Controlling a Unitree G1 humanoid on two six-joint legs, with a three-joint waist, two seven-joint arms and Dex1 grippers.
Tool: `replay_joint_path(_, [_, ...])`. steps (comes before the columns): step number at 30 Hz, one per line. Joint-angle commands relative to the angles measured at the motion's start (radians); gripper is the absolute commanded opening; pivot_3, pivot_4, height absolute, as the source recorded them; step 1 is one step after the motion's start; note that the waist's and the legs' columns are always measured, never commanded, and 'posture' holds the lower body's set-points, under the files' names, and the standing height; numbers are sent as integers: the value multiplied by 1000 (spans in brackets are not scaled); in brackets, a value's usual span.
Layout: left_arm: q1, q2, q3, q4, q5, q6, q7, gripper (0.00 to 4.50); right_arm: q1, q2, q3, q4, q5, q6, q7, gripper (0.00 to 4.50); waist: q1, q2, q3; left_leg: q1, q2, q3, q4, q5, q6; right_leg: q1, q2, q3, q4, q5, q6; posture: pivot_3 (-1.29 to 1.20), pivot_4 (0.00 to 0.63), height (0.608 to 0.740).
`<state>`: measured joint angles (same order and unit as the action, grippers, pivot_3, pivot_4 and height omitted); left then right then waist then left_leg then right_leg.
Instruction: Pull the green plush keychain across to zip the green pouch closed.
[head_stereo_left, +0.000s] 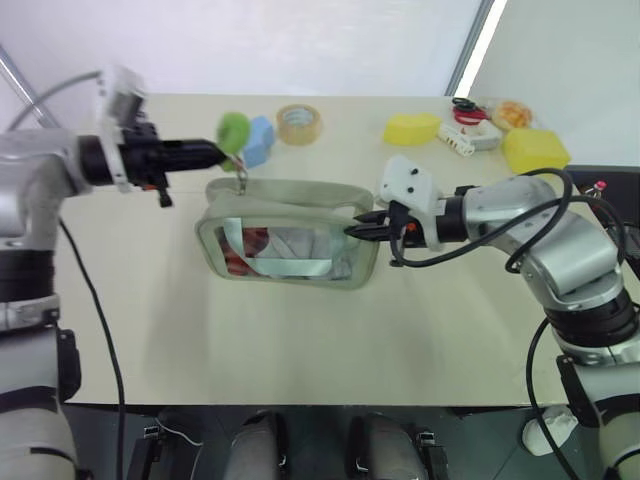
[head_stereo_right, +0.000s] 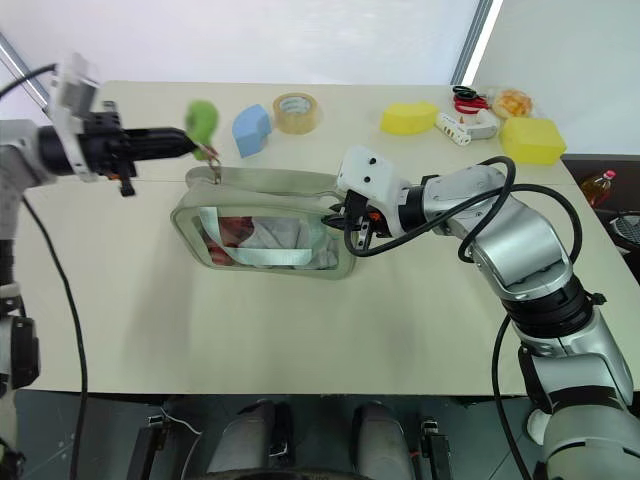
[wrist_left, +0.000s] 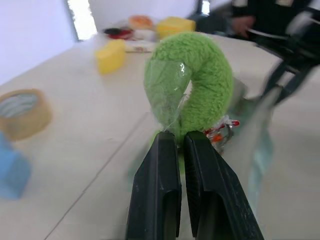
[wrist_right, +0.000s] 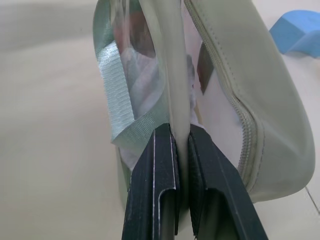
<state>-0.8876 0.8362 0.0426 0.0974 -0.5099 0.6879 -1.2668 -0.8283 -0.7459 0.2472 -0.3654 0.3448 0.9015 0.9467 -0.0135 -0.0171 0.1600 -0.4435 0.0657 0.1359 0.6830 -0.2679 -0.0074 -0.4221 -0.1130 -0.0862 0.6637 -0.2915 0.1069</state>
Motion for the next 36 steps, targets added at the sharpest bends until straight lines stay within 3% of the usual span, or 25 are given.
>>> replay_joint_path(1, [-14,-8,-62,-68,20,-43,-34,21,-10,14,6,5,-8,-20,-7,0,-1,0,0,0,0,0,0,0,0,0,0,0,0,0,0,0,150,740])
replay_joint_path(5, [-36,-11,-107,-23,71,-120,-68,21,-16,26,8,14,-16,-24,-10,0,-5,0,0,1,0,0,-1,0,0,0,0,0,0,0,0,0,150,740])
replay_joint_path(8, [-75,-25,-108,50,106,-173,-64,1091,-18,32,6,15,-20,-24,-15,0,0,0,0,1,0,0,0,0,0,0,0,0,0,0,0,0,150,740])
replay_joint_path(14, [-138,18,-86,154,171,-252,-74,4112,-13,26,0,15,-22,-26,-19,0,-2,0,0,1,0,0,0,0,0,0,0,0,0,0,0,0,150,740])
replay_joint_path(19, [-115,128,-62,114,148,-197,-154,4112,-6,21,-2,27,-24,-43,-12,0,-5,0,0,1,0,0,-1,0,0,0,0,0,0,0,0,0,150,740])
replay_joint_path(23, [22,234,-31,-18,98,-123,-205,4112,-14,29,6,54,-32,-70,-8,0,-4,0,0,1,0,0,-1,0,0,-1,0,0,0,0,0,0,150,740])
replay_joint_path(28, [215,254,0,-158,90,-104,-150,4112,-30,36,15,81,-45,-90,-3,0,1,0,0,1,0,-1,0,0,0,1,0,0,0,0,0,0,150,740])
replay_joint_path(32, [242,213,-19,-99,149,-172,-78,2793,-45,41,20,82,-47,-86,4,0,1,0,0,1,0,0,0,0,0,0,0,0,0,0,0,0,150,740])
replay_joint_path(36, [225,185,-36,-69,166,-209,-72,686,-52,41,17,78,-50,-80,9,0,1,0,0,0,0,0,0,0,0,0,0,0,0,0,0,0,150,740])
